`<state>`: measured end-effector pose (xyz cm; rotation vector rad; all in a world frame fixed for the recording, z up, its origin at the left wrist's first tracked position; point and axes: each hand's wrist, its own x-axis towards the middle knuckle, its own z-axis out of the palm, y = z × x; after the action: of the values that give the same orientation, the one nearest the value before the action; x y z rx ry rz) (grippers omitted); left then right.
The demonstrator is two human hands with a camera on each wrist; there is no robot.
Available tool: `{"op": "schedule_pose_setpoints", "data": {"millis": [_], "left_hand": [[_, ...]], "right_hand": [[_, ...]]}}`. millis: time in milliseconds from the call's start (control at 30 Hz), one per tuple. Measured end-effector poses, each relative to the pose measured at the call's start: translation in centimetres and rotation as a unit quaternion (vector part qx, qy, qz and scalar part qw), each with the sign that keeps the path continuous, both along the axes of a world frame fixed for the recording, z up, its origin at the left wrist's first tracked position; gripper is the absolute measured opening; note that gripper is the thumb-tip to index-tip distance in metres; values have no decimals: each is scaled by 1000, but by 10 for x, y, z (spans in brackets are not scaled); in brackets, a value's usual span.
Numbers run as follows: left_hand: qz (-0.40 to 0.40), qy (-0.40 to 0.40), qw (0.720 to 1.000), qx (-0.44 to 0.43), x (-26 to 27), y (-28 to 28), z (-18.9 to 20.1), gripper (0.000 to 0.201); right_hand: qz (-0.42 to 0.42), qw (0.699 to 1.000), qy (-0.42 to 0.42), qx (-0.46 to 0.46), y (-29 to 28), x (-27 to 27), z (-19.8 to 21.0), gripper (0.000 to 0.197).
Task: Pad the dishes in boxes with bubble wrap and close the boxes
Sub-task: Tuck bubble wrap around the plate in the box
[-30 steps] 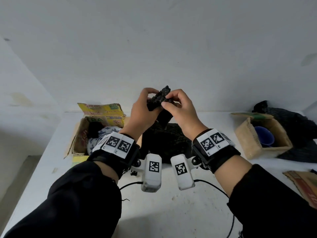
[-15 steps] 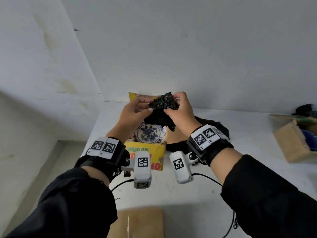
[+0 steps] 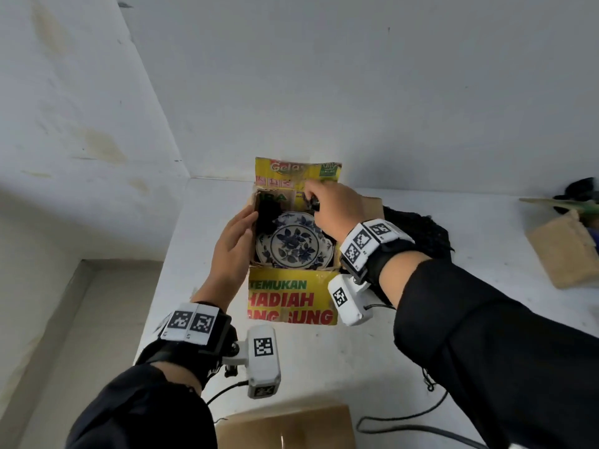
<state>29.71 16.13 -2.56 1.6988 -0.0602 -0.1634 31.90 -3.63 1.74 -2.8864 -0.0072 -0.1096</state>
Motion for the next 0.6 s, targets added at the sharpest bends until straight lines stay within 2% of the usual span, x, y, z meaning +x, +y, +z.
{"op": "schedule_pose_setpoints", "data": {"millis": [167, 267, 333, 467, 600], "left_hand": [[-4, -2, 999, -39, -2, 2, -9, 43], [-4, 11, 998, -67, -1, 2, -11, 45], [-4, 22, 996, -86, -1, 2, -11, 47], [-7, 51, 990, -133, -2, 3, -9, 47], [-13, 85, 981, -175, 0, 5, -6, 51]], "right_hand": [[25, 984, 87, -155, 10, 7, -7, 25], [53, 936, 133, -322, 21, 9, -8, 26], [61, 909, 157, -382, 26, 9, -12, 24], [49, 891, 160, -421, 31, 4, -29, 28], [7, 912, 180, -368, 35, 1, -45, 44]]}}
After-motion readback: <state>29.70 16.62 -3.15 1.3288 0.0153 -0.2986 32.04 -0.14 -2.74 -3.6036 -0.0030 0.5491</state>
